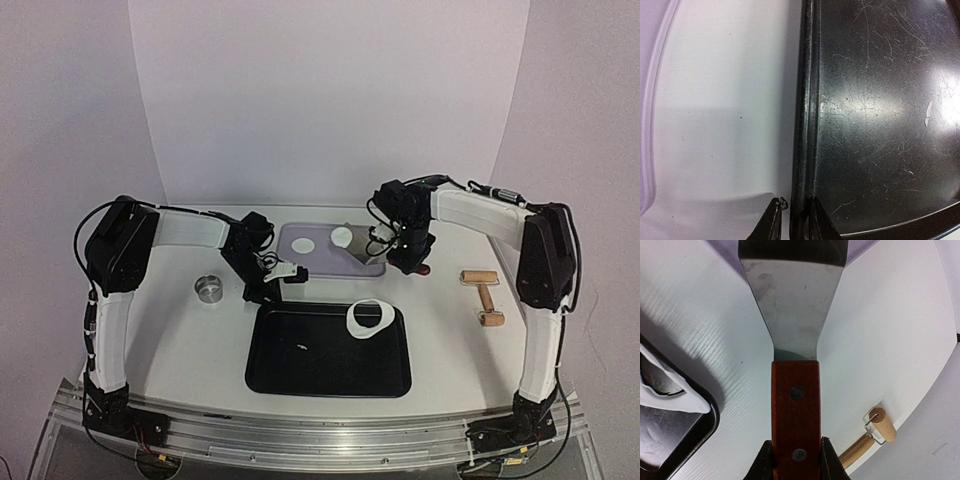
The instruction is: Roll out the dumpling wrappers from the dough
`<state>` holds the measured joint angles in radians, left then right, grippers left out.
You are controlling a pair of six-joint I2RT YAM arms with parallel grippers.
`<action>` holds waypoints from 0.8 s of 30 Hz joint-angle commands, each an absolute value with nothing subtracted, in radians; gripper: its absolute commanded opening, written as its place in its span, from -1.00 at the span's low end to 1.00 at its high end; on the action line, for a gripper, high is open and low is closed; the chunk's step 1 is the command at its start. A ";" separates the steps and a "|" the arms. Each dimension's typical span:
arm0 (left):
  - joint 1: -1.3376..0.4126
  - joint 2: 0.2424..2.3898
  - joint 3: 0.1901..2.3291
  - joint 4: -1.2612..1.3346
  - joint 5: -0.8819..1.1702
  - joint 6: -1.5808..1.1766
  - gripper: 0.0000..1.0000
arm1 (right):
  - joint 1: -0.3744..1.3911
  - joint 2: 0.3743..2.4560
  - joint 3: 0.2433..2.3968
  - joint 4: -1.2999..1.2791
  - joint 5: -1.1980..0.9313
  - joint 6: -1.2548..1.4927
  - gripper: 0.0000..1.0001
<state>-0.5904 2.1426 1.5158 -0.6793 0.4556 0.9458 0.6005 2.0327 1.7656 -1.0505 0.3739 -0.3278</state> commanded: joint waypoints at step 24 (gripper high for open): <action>-0.588 2.059 1.577 -0.741 0.466 0.929 0.04 | 0.598 2.232 1.999 -1.134 0.717 -0.488 -1.00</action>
<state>-0.5900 2.1233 1.5241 -0.7078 0.4430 0.9413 0.5999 2.2115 1.9423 -1.1313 0.6399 -0.4731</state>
